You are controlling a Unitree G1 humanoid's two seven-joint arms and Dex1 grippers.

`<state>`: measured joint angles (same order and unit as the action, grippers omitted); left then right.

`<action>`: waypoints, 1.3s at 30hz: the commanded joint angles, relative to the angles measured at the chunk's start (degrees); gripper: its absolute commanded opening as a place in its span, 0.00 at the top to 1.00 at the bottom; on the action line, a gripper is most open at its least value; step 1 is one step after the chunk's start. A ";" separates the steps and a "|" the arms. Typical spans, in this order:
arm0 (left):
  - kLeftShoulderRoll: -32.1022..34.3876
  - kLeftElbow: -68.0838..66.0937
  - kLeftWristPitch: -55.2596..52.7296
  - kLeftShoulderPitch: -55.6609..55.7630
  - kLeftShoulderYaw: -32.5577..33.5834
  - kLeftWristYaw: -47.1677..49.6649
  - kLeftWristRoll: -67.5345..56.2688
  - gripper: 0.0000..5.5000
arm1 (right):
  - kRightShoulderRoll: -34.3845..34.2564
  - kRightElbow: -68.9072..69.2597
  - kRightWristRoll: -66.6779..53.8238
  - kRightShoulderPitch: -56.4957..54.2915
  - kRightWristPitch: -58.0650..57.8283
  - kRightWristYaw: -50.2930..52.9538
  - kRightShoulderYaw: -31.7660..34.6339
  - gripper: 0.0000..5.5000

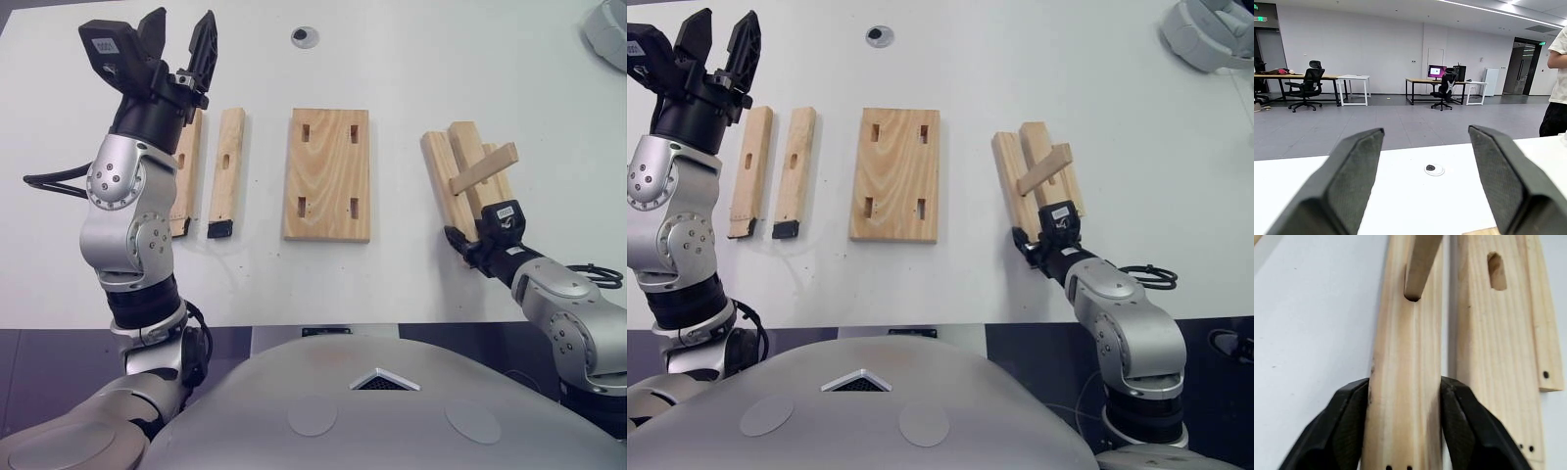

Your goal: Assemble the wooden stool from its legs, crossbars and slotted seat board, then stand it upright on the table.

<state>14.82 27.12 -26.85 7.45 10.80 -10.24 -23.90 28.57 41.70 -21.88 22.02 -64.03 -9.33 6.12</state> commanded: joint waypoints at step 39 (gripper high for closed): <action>-15.81 -9.31 -12.23 18.04 2.82 13.23 -35.50 0.70 | -2.26 -25.10 4.76 -39.47 45.87 -31.32 -12.45 0.62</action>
<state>-0.83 18.15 -39.25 25.58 13.48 1.93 -58.51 25.40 15.62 -17.78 -17.31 -19.54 -39.71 -6.27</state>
